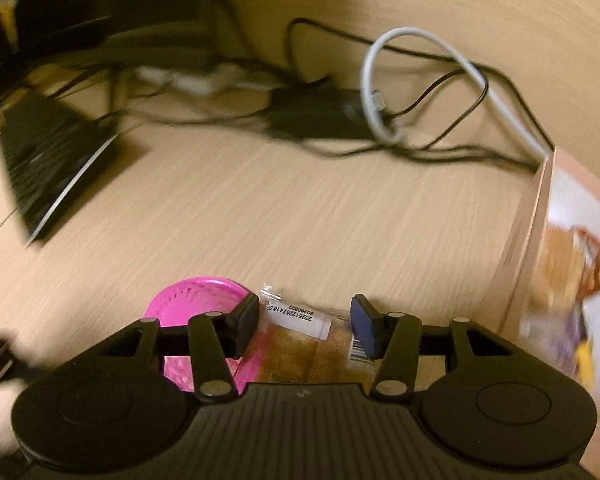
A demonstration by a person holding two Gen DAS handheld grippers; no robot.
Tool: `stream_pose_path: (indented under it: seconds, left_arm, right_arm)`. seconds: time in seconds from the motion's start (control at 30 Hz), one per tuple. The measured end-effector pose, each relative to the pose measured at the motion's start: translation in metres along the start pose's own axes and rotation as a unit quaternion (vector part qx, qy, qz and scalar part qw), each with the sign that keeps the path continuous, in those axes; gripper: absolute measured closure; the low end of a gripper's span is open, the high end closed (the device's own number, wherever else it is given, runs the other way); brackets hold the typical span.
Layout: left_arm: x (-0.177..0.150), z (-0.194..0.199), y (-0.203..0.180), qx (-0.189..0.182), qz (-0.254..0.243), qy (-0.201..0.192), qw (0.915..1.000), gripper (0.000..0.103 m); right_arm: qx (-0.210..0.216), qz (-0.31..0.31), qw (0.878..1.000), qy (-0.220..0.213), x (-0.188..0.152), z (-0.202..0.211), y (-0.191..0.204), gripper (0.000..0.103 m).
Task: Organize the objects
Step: 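Carry the card reader over the pink box and open the right tool, then reach the left tool to the pink strainer handle and grasp it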
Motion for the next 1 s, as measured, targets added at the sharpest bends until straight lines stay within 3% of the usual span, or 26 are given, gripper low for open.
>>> stream_pose_path:
  seconds: [0.13,0.2,0.27,0.5,0.67,0.83,1.0]
  left_arm:
    - [-0.001,-0.005,-0.014,0.008,-0.007,0.003,0.9999,0.038]
    - [0.000,-0.007,-0.018,0.015,-0.006,0.001,0.9999,0.038]
    - [0.001,-0.009,-0.020,0.027,-0.001,-0.001,0.9996,0.038]
    - [0.001,-0.018,-0.030,0.063,0.024,-0.018,0.9976,0.039]
    - [-0.006,-0.022,-0.053,0.062,0.007,-0.016,0.9979,0.039]
    - [-0.013,-0.034,-0.057,0.094,0.008,-0.015,0.9954,0.039]
    - [0.004,-0.046,-0.053,0.119,0.036,-0.053,0.9908,0.039]
  right_arm:
    - [0.001,0.012,1.000,-0.008,-0.032,0.032,-0.005,0.049]
    - [-0.016,0.028,0.999,-0.022,-0.040,0.041,-0.016,0.029]
    - [-0.039,0.041,0.998,-0.040,-0.050,0.051,-0.028,0.017]
    - [-0.117,0.015,0.990,-0.073,-0.078,0.089,-0.079,0.015]
    - [-0.130,-0.019,0.985,-0.107,-0.095,0.126,-0.104,0.001]
    - [-0.127,-0.029,0.986,-0.108,-0.111,0.136,-0.106,0.000]
    - [-0.116,-0.022,0.989,-0.090,-0.126,0.128,-0.091,0.000]
Point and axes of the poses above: each gripper's, at about its wrist camera, not at the fingertips, and z roughly against the way its jaws point, y to its left, x to its top, the point moved 9 cm from there along -z, roughly the way its jaws point, and after that the axes turned 1 degree about z, right-handed, at the moved point
